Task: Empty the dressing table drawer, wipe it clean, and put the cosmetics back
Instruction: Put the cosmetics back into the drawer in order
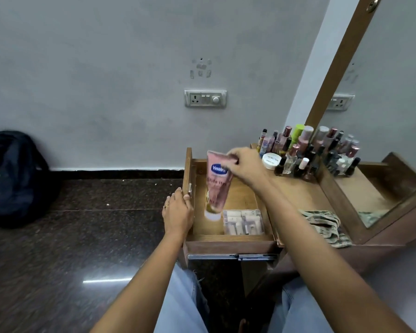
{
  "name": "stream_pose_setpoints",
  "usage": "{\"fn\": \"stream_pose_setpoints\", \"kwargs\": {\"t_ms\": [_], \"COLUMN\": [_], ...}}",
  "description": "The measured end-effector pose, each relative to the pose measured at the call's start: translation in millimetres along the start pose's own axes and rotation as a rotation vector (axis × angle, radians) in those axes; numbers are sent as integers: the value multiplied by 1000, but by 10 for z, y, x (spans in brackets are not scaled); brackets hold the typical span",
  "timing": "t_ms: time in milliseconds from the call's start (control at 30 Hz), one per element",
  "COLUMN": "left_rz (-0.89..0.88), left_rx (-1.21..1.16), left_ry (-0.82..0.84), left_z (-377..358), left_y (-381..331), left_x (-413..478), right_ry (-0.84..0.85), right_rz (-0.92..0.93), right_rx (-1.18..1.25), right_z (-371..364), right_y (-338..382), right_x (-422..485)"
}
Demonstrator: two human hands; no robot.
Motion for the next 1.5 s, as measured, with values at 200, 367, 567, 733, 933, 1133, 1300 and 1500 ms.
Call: {"fn": "stream_pose_setpoints", "kwargs": {"t_ms": [200, 367, 567, 733, 933, 1133, 1300, 1500], "left_rz": [47, 15, -57, -90, -129, -146, -168, -215], "left_rx": [43, 89, 126, 153, 203, 176, 205, 271], "left_ry": [-51, -35, -15, 4, 25, 22, 63, 93], "left_z": [34, 22, 4, -32, -65, -46, -68, -103], "left_y": [15, -35, -109, -124, -154, -190, -196, -247], "left_x": [-19, -17, -15, 1, 9, -4, -16, -35], "right_ry": [186, 202, 233, 180, 291, 217, -229, -461], "right_rz": [-250, -445, -509, -409, -379, -264, -73, -159], "right_rx": [247, 529, 476, 276, 98, 39, -11, -250], "right_z": [-914, -1396, -1831, -1885, -2041, -1619, -384, 430], "right_y": [-418, -676, -819, -782, -779, -522, -494, -1002], "right_x": [-42, -98, -207, -216, -262, -229, -161, -144]}}
Point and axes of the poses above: each hand's wrist, its own x-axis towards the middle knuckle, its own z-axis out of the back of the hand, y = z × x, the point moved 7 cm from there along x, towards the middle knuckle, and after that the axes turned 5 degrees about -x, right-handed, at the moved point
